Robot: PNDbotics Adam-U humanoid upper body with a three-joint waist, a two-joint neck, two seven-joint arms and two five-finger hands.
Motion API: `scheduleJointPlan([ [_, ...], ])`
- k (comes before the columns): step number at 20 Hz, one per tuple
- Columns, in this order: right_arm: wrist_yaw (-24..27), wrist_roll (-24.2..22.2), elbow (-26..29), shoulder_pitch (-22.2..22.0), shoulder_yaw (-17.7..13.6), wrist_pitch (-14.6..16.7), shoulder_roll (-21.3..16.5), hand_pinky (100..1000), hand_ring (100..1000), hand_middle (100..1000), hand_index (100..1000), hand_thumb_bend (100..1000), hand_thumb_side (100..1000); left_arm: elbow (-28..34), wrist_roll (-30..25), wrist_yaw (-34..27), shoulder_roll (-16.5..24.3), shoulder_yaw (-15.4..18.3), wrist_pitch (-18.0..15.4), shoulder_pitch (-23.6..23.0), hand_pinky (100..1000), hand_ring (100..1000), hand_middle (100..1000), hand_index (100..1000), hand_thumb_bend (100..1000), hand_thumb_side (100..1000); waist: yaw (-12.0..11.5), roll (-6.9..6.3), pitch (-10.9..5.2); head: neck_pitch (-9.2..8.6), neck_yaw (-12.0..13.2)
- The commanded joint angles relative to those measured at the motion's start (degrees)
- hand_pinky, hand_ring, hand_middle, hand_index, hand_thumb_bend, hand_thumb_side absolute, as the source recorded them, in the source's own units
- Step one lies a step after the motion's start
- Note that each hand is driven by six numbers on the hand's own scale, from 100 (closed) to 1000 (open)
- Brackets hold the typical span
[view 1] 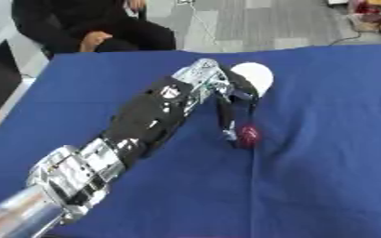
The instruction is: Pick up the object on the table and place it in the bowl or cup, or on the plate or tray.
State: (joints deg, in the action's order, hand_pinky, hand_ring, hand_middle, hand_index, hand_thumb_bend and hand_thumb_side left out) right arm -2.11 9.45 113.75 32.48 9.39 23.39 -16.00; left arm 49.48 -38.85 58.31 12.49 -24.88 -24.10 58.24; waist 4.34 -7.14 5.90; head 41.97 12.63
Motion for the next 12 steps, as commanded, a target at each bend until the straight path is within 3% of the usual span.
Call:
scheduleJointPlan([
  [1,0.1,-0.1,0.8,1.2,-0.1,0.1,0.1,371,505,588,686,100,1000,0.2,-5.9,-0.4,0.4,0.6,-6.6,0.9,100,328,533,772,563,553,0.0,0.4,-0.66,-1.09,-0.2],
  [12,0.4,-0.3,0.8,1.5,0.1,0.2,0.3,372,505,589,686,100,1000,-1.1,-5.1,0.7,-0.5,0.6,-6.9,0.8,100,306,501,767,549,552,0.4,0.37,-0.55,-1.13,0.0],
])
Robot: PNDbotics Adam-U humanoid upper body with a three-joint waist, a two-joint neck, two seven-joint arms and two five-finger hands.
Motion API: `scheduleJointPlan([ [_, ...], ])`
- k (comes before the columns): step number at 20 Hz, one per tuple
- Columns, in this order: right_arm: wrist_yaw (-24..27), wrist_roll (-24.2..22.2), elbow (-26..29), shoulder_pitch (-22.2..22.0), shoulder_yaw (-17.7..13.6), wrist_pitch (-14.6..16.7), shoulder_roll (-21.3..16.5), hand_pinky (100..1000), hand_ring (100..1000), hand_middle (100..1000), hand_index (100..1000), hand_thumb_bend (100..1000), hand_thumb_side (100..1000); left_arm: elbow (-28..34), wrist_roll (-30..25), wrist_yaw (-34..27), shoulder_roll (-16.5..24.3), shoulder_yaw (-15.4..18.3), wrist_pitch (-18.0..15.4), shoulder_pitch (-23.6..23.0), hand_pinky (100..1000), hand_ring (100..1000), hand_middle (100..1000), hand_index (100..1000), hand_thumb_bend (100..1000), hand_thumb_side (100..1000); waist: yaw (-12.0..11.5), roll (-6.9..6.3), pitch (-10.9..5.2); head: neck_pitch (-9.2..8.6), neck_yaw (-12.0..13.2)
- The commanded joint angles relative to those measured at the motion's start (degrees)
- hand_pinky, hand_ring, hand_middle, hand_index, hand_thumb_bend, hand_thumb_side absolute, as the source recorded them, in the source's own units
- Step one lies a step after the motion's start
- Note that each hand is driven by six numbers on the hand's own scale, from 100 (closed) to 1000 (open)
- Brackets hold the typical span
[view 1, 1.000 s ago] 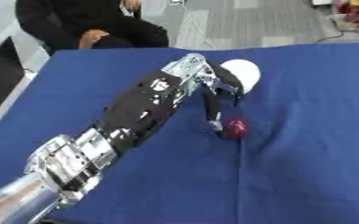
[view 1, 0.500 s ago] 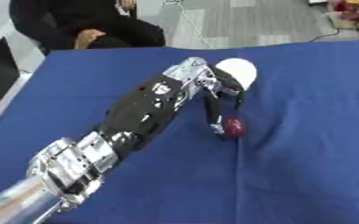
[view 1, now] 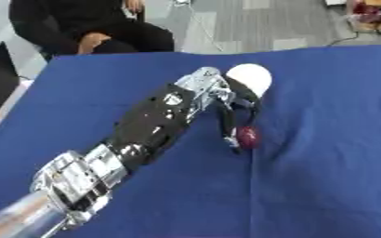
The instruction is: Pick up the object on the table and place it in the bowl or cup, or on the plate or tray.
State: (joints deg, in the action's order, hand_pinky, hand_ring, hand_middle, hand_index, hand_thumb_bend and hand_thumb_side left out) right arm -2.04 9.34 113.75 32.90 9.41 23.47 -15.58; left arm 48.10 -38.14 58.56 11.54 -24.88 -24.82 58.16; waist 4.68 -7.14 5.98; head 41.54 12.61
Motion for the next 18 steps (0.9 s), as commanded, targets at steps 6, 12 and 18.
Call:
scheduleJointPlan([
  [6,0.5,-0.5,0.8,1.3,0.2,0.0,0.0,374,505,589,686,100,1000,-0.1,-5.3,0.2,0.1,0.7,-6.3,0.8,100,295,488,756,536,552,0.4,0.27,-0.5,-0.84,0.4],
  [12,0.6,-0.8,0.8,1.5,0.3,-0.1,0.2,375,505,589,687,100,1000,0.0,-4.6,0.2,-0.2,0.6,-6.5,0.9,100,237,399,688,541,531,0.7,0.06,-0.41,-0.69,0.6],
  [18,0.7,-0.9,0.8,1.6,0.4,-0.1,0.3,376,506,589,687,100,1000,0.1,-3.0,0.6,-0.4,0.5,-7.0,0.9,100,196,348,652,564,503,0.8,-0.05,-0.43,-0.79,0.6],
])
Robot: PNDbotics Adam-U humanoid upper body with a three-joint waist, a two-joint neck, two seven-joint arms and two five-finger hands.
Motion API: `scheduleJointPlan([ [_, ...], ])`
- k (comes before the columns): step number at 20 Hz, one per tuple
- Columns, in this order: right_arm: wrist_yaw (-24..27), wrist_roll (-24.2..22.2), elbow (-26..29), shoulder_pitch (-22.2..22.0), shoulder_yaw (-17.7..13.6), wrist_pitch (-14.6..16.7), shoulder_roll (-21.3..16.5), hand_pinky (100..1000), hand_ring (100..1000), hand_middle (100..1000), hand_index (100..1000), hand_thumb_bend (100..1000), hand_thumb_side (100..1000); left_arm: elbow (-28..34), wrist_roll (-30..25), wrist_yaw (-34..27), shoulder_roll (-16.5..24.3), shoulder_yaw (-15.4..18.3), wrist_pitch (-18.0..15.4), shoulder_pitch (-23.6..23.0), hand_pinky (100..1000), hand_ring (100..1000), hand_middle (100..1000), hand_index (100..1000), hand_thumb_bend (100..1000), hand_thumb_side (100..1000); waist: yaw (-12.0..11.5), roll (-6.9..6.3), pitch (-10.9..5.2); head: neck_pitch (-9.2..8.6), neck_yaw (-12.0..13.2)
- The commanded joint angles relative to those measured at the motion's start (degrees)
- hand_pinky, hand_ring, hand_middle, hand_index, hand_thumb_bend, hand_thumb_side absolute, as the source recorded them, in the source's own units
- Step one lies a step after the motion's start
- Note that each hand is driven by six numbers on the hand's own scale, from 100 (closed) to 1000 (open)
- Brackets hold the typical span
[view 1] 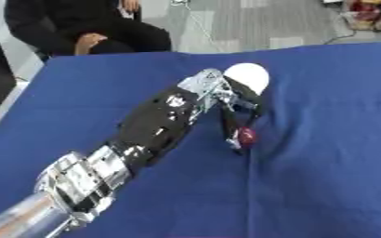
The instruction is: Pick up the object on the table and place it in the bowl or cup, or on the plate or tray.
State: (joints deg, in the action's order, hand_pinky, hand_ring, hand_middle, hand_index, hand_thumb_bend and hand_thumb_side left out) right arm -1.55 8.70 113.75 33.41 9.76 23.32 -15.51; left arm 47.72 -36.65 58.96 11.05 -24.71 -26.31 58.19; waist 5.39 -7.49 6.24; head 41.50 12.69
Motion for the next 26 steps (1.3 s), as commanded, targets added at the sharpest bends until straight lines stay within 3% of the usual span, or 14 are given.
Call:
scheduleJointPlan([
  [1,0.3,-0.3,0.8,1.1,0.0,0.1,0.2,376,506,589,687,100,1000,0.4,-4.2,0.5,0.1,0.3,-5.7,0.9,100,193,345,649,567,496,0.1,0.28,-0.69,-0.73,0.5],
  [7,0.3,-0.3,0.8,1.1,0.0,0.0,0.2,376,505,589,687,100,1000,0.0,-3.3,2.2,0.0,0.2,-6.2,1.0,100,179,326,579,555,407,0.1,0.25,-0.71,-0.64,0.7],
  [14,0.3,-0.3,0.8,1.1,0.0,0.1,0.1,376,505,589,687,100,1000,-0.4,-2.6,3.3,-0.1,0.4,-6.4,0.9,100,156,304,483,543,393,0.0,0.25,-0.72,-0.67,0.7],
  [15,0.3,-0.3,0.8,1.1,0.0,0.1,0.1,376,505,589,687,100,1000,-0.5,-2.4,3.3,-0.1,0.4,-6.4,0.9,100,151,298,439,517,396,0.0,0.25,-0.72,-0.72,0.6],
  [20,0.3,-0.3,0.8,1.1,0.0,0.1,0.0,377,506,589,687,100,1000,-0.9,-1.5,2.4,-0.1,0.8,-6.1,0.9,100,131,285,416,476,373,0.0,0.24,-0.72,-0.9,0.6],
  [22,0.3,-0.2,0.8,1.1,0.0,0.1,0.0,376,505,589,687,100,1000,-1.1,-1.4,1.7,-0.2,0.9,-6.1,0.9,100,124,286,402,412,361,0.0,0.24,-0.73,-0.92,0.6],
  [26,0.2,-0.2,0.8,1.1,0.0,0.0,0.0,376,506,589,687,100,1000,-1.3,-0.9,0.0,-0.2,1.1,-6.0,0.8,100,100,252,370,396,369,-0.1,0.24,-0.75,-0.96,0.6],
])
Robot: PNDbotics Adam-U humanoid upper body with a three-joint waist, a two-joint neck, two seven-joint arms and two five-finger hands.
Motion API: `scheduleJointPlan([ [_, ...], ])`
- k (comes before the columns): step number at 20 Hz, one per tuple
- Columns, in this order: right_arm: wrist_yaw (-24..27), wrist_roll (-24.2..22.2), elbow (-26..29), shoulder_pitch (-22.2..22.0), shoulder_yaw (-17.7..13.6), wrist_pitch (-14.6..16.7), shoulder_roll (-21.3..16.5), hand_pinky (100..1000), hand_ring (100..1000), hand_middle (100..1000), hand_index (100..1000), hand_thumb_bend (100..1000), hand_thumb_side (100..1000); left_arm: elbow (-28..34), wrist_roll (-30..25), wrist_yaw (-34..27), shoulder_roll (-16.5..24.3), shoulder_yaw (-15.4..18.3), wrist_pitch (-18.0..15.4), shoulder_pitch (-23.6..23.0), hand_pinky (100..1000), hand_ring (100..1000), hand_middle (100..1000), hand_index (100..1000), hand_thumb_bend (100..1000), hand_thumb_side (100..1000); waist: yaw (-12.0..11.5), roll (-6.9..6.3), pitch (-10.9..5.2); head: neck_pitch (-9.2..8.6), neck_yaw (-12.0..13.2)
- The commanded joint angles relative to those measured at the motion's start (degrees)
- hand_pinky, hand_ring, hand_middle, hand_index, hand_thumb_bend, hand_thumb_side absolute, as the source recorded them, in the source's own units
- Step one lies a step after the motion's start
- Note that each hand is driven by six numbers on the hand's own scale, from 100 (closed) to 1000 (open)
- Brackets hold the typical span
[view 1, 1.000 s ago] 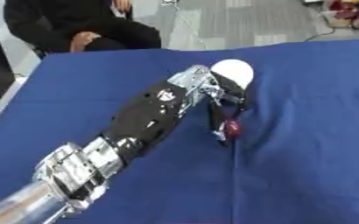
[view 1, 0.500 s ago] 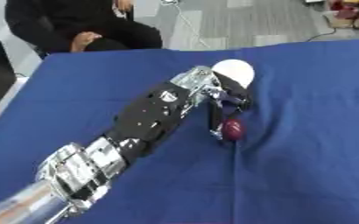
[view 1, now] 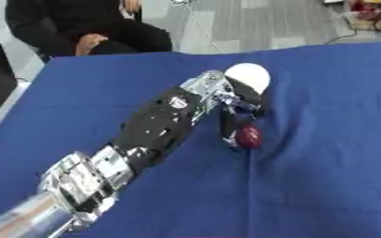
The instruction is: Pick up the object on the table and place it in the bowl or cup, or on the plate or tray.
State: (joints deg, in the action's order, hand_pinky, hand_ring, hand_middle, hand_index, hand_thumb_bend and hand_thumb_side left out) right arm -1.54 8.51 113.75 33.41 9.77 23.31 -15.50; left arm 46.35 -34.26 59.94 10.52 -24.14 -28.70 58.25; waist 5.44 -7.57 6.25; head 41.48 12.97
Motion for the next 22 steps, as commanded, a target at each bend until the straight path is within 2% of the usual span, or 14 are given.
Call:
scheduleJointPlan([
  [1,0.2,-0.1,0.8,1.1,0.0,0.1,0.0,376,505,589,687,100,1000,0.1,-3.1,-1.3,0.3,0.5,-3.6,0.8,100,100,217,338,361,371,-0.1,0.33,-0.76,-0.93,0.3],
  [6,0.2,0.0,0.8,1.1,0.0,0.1,0.0,376,505,589,687,100,1000,0.2,-2.0,-2.6,0.4,0.5,-3.1,0.8,100,100,192,315,365,358,-0.1,0.33,-0.73,-0.95,0.3],
  [16,0.1,0.0,0.8,0.9,-0.1,0.0,-0.3,376,505,589,687,100,1000,2.1,-0.3,-3.3,1.5,0.8,-2.1,0.7,100,100,177,297,429,284,-0.5,0.26,-0.84,-1.18,0.1],
  [22,0.1,0.0,0.8,0.8,-0.1,0.0,-0.5,374,505,589,687,100,1000,2.4,-0.2,-4.2,1.9,0.8,-1.0,0.8,100,100,196,316,395,323,-0.7,0.3,-0.83,-1.22,0.2],
])
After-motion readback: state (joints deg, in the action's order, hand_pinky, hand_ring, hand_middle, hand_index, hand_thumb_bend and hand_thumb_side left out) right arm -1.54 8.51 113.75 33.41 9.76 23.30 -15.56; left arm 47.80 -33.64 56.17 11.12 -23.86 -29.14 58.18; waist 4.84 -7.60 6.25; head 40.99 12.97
